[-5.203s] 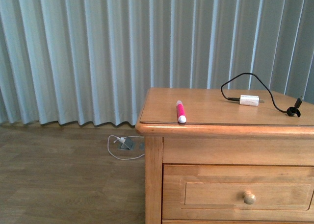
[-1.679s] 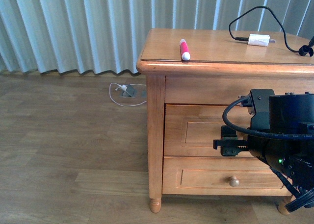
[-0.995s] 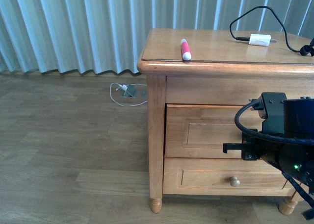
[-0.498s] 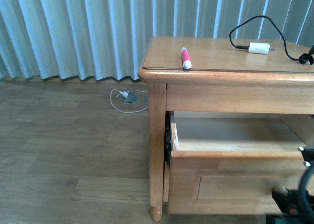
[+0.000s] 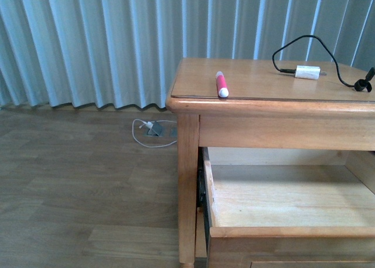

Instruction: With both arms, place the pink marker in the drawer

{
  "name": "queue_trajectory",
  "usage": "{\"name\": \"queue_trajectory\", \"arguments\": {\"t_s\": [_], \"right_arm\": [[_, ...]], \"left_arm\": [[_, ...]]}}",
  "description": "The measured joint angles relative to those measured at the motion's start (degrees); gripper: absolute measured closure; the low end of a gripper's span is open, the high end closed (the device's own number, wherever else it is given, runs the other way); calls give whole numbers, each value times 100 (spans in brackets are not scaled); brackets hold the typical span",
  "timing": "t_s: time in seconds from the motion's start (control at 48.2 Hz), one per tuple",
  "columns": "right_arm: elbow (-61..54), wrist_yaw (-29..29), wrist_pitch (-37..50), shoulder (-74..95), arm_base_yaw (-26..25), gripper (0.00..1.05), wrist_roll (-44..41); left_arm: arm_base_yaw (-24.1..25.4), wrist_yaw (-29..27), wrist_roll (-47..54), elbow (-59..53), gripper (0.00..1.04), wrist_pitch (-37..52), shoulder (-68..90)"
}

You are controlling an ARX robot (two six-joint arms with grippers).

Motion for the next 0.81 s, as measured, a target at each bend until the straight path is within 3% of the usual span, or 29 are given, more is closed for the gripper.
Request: {"name": "queue_trajectory", "arguments": {"t_s": [0.145,0.269,0.435,0.56,0.808], "right_arm": [[-74,15,-166,-234,-90,52,-22],[-140,57,-883,-907,-203,34,-22],[-109,-188,-2863,-2903,-376,8,33],[236,-656,-4874,-4968,-551,8,164],[859,-1493,-6839,-6968,-1025,8,223]], "left_arm": [[0,0,0,0,6,0,0],[0,0,0,0,6,0,0],[0,2,0,0,6,0,0],[0,0,0,0,6,0,0],[0,0,0,0,6,0,0]]}}
